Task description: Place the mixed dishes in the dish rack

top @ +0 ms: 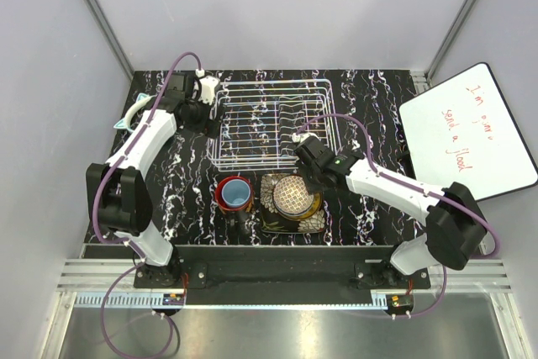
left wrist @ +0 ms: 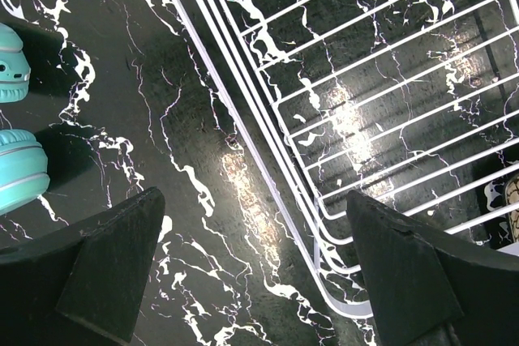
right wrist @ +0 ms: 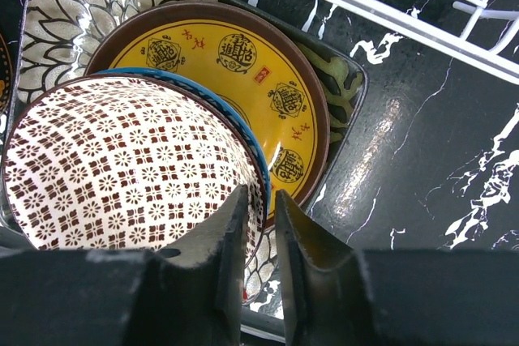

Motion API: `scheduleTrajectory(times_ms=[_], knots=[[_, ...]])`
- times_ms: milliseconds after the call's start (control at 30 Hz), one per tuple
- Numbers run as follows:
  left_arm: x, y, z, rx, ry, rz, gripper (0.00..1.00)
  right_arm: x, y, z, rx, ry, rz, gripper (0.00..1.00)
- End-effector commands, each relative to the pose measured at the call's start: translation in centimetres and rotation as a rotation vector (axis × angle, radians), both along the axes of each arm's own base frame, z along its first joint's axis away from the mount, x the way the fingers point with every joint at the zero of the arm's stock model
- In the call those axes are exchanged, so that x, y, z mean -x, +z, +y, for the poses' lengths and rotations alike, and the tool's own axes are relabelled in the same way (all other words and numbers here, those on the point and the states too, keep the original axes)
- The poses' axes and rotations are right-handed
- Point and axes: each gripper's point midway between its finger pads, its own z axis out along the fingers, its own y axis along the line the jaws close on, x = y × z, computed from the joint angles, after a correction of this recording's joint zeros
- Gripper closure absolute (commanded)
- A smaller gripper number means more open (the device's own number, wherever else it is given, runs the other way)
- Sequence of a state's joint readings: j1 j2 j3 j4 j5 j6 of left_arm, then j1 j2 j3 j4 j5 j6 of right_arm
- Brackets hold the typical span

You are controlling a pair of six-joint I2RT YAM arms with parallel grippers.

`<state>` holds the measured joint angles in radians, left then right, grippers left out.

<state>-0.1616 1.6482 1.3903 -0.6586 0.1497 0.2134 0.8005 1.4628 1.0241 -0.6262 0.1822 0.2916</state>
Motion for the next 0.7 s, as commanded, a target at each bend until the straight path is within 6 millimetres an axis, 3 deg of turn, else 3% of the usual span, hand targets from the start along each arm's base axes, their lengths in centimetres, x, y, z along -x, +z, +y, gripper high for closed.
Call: scheduleTrajectory(times_ms=[0, 333, 433, 667], knots=[[-0.8, 1.6, 0.2, 0.003, 0.001, -0.065, 0.02, -0.3, 0.1, 0.2, 0.013, 0.000, -0.024, 0.78], [-0.8, 1.5, 0.6, -0.019, 0.000, -0.074, 0.02, -0.1, -1.1, 0.1, 0.024, -0.001, -0.010, 1.00], [-0.9, 1.5, 0.7, -0.020, -0.001, -0.076, 0.02, -0.8, 0.6, 0.0, 0.026, -0.004, -0.059, 1.00], [-1.3, 1.3, 0.5, -0.017, -0.001, -0.074, 0.02, -2.8, 7.9, 0.6, -0.029, -0.003, -0.202, 1.00]])
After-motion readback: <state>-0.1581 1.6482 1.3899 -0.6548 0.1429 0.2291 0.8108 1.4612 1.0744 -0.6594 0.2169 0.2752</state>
